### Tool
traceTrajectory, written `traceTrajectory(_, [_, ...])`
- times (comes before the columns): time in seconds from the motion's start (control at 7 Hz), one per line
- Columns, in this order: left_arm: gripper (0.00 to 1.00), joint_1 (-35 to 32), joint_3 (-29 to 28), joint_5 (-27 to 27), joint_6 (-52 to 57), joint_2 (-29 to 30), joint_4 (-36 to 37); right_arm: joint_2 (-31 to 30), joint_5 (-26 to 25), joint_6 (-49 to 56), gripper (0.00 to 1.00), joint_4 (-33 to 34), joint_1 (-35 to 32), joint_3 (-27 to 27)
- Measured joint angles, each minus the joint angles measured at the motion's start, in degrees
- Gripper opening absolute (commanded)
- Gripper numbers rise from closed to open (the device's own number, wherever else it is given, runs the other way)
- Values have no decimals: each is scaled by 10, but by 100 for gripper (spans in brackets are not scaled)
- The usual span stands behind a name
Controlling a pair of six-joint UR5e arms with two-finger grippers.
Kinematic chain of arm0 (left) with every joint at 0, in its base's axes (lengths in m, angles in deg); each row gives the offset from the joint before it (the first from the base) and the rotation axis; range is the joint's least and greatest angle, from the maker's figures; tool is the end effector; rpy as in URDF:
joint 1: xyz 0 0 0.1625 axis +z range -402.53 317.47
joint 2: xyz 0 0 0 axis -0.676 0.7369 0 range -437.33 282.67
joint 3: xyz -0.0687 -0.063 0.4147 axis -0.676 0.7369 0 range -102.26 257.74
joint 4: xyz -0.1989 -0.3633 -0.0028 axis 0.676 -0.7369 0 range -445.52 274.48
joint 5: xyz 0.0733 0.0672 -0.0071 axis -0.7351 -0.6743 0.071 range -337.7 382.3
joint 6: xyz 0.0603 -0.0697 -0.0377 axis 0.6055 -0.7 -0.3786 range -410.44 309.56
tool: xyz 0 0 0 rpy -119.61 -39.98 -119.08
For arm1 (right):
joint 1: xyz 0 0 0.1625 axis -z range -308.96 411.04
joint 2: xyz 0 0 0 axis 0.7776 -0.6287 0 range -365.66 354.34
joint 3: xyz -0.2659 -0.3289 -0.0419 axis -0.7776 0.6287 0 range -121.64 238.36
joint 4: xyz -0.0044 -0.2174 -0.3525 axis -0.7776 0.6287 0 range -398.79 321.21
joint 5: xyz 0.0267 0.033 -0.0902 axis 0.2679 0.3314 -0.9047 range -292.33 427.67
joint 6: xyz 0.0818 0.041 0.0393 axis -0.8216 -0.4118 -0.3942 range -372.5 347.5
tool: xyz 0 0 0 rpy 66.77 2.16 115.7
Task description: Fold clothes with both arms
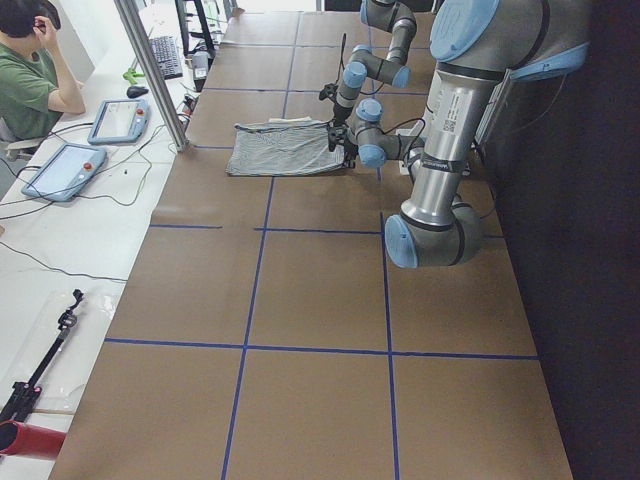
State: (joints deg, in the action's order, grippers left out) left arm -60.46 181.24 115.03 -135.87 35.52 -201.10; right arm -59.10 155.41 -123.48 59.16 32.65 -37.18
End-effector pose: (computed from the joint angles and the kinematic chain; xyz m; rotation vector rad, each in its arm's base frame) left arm 0.5461 -0.3118 0.2806 0.1690 1.0699 -0.1843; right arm -0.6043 -0.3456 0.2675 0.0253 -0.6084 0.6781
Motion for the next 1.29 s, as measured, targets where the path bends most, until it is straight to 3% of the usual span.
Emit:
traceTrajectory(0.86, [0, -1, 9, 2, 0, 1, 1, 10, 2, 20, 0, 2, -2, -8])
traceTrajectory(1.29, [0, -4, 119, 21, 2, 0, 102, 4, 2, 20, 0, 25, -4, -89])
